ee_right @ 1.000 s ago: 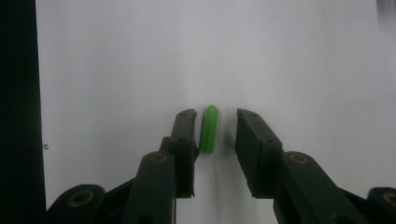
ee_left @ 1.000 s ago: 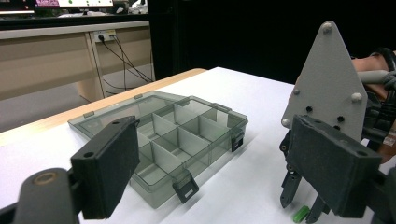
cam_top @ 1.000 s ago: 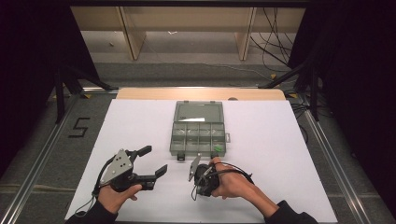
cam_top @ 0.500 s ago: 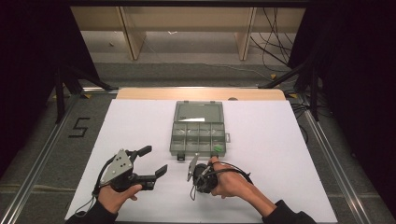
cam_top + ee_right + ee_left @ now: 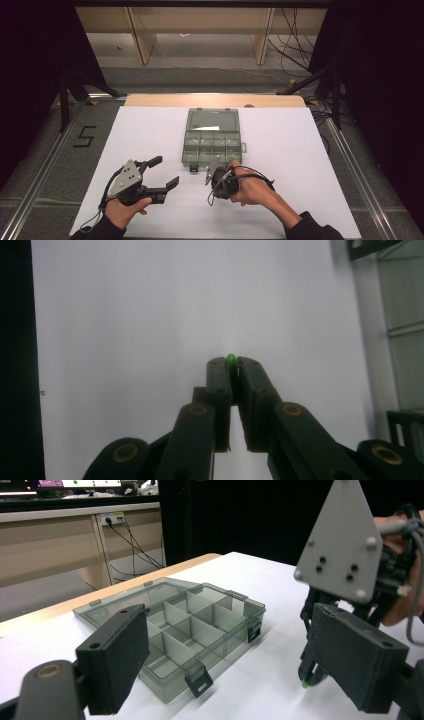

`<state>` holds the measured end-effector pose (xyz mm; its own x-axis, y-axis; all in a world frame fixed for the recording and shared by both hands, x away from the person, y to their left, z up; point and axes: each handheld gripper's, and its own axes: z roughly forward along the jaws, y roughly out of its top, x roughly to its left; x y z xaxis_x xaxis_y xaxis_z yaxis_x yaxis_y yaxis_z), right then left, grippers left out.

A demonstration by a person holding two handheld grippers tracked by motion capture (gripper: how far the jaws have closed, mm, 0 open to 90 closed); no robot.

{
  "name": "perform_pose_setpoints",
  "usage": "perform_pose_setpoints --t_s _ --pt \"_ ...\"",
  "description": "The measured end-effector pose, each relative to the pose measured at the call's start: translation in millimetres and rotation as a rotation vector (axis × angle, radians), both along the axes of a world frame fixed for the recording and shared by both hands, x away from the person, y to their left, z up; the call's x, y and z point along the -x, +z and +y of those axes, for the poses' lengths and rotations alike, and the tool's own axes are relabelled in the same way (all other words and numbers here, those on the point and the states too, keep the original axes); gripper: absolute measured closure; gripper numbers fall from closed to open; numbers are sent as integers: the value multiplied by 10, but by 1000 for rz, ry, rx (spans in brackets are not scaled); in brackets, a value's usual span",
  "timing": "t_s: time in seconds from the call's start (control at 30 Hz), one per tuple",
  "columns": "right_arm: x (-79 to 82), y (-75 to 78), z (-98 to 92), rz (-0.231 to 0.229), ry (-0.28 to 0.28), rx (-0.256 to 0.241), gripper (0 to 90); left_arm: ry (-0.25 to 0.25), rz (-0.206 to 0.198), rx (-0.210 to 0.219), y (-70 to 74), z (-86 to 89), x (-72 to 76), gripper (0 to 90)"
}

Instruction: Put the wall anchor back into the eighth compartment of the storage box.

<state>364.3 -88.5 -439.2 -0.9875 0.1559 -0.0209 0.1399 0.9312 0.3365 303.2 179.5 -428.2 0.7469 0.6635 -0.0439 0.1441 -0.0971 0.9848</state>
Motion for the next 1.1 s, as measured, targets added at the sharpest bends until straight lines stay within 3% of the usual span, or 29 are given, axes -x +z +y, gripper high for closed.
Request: perform_pose_setpoints --t_s 0.53,0.73,1.1 --pt "-157 189 -210 -51 -59 -66 845 0 0 1 1 1 1 162" --pt "-228 291 -312 -77 -94 -124 845 0 0 1 1 0 0 162" --pt "-328 322 -439 -105 -152 -157 845 0 0 1 1 0 0 162"
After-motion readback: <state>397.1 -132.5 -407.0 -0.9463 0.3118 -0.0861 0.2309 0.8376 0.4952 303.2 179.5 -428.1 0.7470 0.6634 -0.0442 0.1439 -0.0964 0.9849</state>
